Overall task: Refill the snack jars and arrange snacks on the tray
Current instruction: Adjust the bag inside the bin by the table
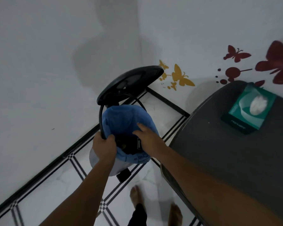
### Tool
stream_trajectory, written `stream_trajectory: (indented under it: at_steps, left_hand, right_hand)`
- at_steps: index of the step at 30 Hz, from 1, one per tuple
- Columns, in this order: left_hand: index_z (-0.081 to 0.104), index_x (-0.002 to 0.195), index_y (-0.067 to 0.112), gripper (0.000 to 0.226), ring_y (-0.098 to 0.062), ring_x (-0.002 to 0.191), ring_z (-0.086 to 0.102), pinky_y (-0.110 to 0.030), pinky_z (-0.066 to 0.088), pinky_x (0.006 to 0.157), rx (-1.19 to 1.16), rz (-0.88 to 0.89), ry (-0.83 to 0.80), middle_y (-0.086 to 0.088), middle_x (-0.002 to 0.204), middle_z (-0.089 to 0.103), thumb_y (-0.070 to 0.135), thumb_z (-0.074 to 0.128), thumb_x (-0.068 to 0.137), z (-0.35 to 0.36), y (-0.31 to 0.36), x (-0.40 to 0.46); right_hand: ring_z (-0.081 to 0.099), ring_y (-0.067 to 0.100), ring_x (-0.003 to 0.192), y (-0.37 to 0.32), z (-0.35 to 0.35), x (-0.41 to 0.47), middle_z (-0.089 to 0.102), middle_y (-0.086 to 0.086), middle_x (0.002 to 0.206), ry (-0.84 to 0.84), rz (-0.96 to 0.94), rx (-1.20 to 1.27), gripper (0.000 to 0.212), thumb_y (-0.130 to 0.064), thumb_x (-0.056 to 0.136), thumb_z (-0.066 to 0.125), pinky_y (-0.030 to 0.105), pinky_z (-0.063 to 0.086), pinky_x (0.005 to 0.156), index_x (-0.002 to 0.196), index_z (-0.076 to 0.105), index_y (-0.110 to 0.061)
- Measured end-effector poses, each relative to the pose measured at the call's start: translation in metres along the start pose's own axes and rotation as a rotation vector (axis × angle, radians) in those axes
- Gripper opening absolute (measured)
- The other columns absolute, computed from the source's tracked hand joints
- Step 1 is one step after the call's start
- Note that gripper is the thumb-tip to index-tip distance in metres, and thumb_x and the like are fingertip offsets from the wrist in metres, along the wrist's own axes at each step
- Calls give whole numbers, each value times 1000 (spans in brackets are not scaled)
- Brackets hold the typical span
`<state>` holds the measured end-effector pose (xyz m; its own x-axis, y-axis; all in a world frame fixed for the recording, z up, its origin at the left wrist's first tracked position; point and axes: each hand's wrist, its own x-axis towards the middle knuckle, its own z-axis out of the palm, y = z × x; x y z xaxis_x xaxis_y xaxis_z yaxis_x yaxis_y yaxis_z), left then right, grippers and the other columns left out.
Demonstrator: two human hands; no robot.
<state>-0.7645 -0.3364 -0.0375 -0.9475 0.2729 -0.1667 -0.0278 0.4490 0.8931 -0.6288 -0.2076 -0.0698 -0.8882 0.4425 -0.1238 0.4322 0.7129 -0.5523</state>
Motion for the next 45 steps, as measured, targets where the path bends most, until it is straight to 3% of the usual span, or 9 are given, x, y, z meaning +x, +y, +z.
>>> stream_trajectory:
  at_steps: [8,13,20,26,33,38,41,43,45]
  left_hand:
    - [56,88,9,4,-19,71,61,-34,50,63,132,152,-289,-5,79,63,4,58,87,108,13,72]
    - [49,74,22,19,-15,63,57,-31,43,59,228,235,-432,1,70,60,8,59,82,160,7,80]
    - [53,81,48,12,-14,67,65,-31,48,56,280,275,-527,15,75,64,37,56,77,198,-3,73]
    - [53,72,43,19,-27,71,64,-60,59,71,291,220,-554,5,73,61,25,58,73,211,-7,73]
    - [55,69,49,26,-25,66,61,-61,59,69,294,203,-565,5,69,58,23,55,68,212,1,64]
    - [51,74,29,13,-28,75,66,-50,61,72,272,198,-556,2,76,62,17,57,73,207,7,57]
    - [49,75,29,24,-26,76,63,-45,58,72,282,209,-536,2,77,60,8,60,80,203,7,58]
    - [49,73,30,26,-24,72,61,-41,55,65,274,206,-538,2,75,60,8,60,80,196,6,60]
    - [53,72,34,20,-23,67,60,-40,54,61,269,215,-540,5,71,59,16,58,74,187,6,64]
  right_hand:
    - [45,36,136,63,-27,30,38,17,157,242,290,-56,70,-5,91,57,49,46,105,156,33,-14]
    - [35,37,145,106,-29,4,40,20,155,353,411,-99,69,-4,88,61,48,33,119,153,37,-7]
    - [10,29,156,168,-42,-36,18,15,167,452,716,-185,69,-37,103,47,46,16,126,160,21,-8]
    - [0,27,157,204,-42,-56,6,17,169,378,852,-210,72,-50,107,24,43,5,128,161,9,-5]
    - [-1,30,157,174,-23,-13,5,20,168,329,715,-267,76,-54,106,14,46,5,127,160,6,-1]
    - [2,28,157,143,-6,32,7,17,168,232,489,-137,73,-51,107,23,42,8,128,161,7,-4]
    - [29,32,149,126,3,54,32,16,161,139,423,41,62,-42,108,36,45,30,121,159,23,-10]
    - [57,32,125,115,7,57,57,13,141,164,398,109,48,-33,106,43,47,49,101,151,38,-17]
    - [67,32,105,106,5,54,70,10,119,223,359,131,39,-27,104,47,46,55,88,143,48,-19]
